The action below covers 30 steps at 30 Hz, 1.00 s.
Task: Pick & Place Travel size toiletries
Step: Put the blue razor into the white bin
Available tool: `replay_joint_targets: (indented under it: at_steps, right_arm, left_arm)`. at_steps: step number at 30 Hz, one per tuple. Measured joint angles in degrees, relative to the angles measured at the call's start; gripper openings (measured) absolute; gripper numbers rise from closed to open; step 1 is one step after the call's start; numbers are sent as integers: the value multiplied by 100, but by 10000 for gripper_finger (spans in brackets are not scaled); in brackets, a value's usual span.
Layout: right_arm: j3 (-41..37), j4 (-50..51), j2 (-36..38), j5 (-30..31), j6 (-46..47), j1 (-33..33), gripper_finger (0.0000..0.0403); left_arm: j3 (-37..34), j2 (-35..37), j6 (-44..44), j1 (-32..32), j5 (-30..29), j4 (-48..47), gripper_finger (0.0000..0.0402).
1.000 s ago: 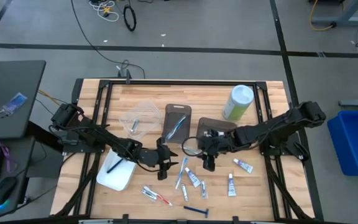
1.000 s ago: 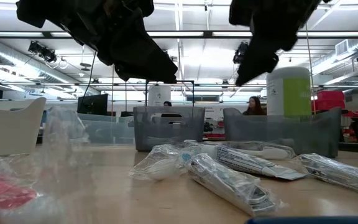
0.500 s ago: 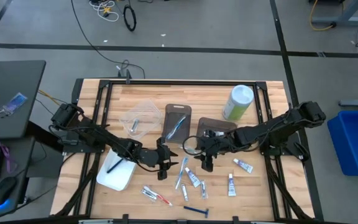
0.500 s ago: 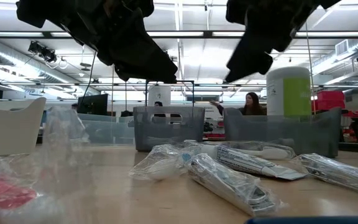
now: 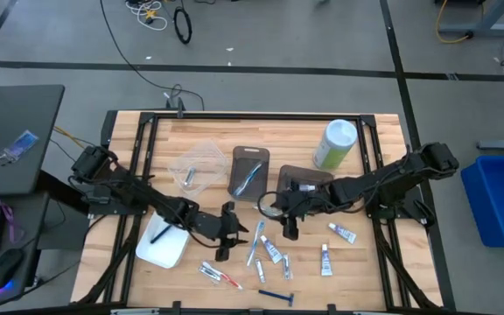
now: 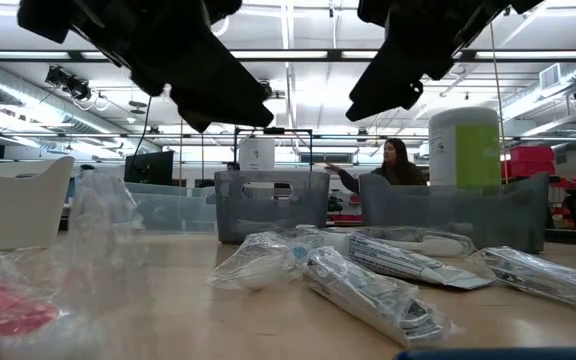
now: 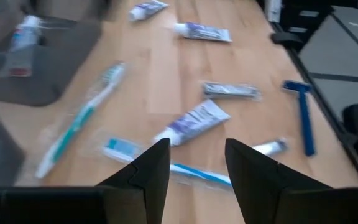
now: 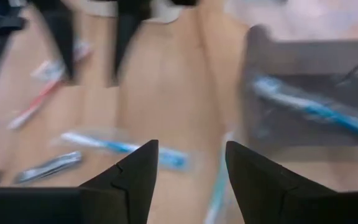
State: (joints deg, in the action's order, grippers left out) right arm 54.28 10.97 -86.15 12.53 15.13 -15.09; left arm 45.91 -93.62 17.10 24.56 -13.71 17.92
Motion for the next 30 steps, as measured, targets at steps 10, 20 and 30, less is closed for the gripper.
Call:
replay_joint_targets:
  at_steps: [10, 20, 30]
  right_arm:
    - [0, -63, 0, 226, -427, 120, 199]
    - [0, -95, 2, 228, -443, 120, 191]
    - [0, -191, 2, 232, -425, 120, 211]
  left_arm:
    - [-2, 0, 106, 524, -3, -4, 162]
    - [0, 0, 131, 896, -20, -45, 162]
    - [585, 522, -606, 961, 109, -627, 162]
